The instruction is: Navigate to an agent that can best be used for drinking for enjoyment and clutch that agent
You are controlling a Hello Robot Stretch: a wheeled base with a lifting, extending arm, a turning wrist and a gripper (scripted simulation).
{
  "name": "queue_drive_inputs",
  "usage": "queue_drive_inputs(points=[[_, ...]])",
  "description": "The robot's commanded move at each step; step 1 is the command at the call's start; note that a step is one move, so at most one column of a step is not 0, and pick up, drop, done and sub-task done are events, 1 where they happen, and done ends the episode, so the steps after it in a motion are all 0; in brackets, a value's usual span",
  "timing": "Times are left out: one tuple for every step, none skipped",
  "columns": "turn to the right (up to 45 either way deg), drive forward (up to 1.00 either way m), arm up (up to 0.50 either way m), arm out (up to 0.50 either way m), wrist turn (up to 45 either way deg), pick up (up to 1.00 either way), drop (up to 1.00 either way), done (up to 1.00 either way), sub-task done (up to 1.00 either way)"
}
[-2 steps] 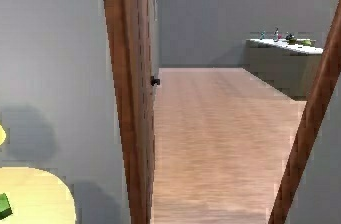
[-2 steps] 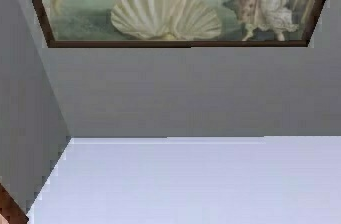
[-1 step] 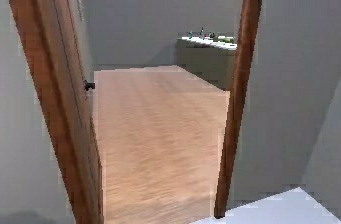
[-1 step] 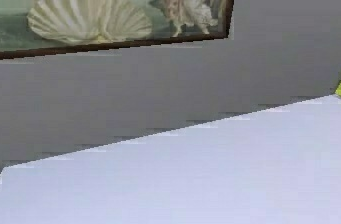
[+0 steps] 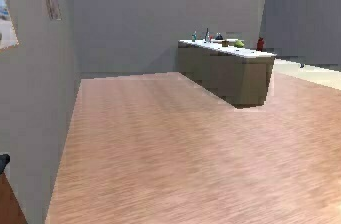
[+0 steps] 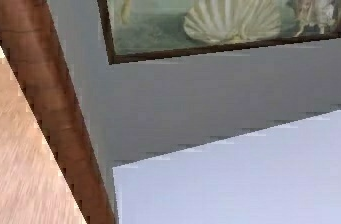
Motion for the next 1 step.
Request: queue_drive_inputs(points=[[6.0,0.0,0.0,0.0,0.0,0.0,0.0,0.0,0.0]])
